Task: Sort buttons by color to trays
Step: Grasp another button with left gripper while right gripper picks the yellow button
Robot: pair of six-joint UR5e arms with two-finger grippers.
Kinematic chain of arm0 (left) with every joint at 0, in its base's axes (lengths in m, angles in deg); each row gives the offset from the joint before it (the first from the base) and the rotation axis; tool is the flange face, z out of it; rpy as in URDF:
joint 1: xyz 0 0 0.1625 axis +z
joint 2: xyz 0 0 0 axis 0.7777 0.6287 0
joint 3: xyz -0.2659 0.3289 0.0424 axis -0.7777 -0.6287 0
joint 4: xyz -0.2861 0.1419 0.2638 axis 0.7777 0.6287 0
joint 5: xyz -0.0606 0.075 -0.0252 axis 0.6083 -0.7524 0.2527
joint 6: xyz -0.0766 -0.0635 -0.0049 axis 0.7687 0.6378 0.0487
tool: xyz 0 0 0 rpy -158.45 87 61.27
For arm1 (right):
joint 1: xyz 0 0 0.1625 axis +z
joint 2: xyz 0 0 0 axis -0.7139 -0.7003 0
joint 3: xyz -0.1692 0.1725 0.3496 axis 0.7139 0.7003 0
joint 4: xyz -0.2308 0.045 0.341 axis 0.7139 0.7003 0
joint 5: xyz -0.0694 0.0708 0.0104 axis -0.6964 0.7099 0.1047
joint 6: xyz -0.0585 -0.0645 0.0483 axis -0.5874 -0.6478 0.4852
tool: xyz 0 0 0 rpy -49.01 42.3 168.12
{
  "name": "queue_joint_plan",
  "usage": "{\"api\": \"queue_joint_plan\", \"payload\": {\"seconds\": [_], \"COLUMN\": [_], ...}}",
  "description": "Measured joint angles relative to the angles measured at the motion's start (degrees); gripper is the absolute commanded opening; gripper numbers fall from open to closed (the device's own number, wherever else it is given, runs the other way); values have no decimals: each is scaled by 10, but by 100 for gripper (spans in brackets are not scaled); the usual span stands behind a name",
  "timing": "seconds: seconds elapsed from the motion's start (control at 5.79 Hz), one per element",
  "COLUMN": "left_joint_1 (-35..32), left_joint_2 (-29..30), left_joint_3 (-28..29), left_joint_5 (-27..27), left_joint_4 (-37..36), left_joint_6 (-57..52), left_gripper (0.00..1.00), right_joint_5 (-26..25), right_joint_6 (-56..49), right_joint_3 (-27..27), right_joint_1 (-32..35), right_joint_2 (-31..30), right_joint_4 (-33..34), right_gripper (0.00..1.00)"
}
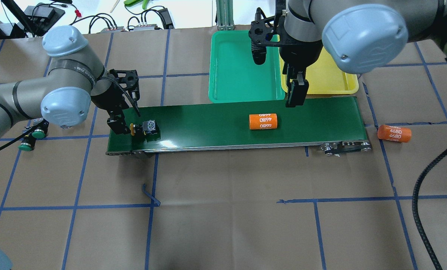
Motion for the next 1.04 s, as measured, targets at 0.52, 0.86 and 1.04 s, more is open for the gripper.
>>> {"api": "queue_joint_plan", "payload": {"seconds": [0.52,0.86,1.04], "left_joint_1": [157,196,199], "left_joint_2": [50,129,152], "left_joint_3": [47,93,94], "left_joint_5": [3,3,4], "left_joint_4": [-40,-57,-62], "left_joint_6": [31,31,28], "left_gripper": [92,89,61], "right_joint_5": [1,3,7], "right_joint_6": [2,15,40], "right_joint_3": [-1,-10,-13], "right_joint_1": [2,11,31], "right_joint_2": [1,9,28], "right_joint_4": [0,16,51], "right_gripper": [100,100,100]}}
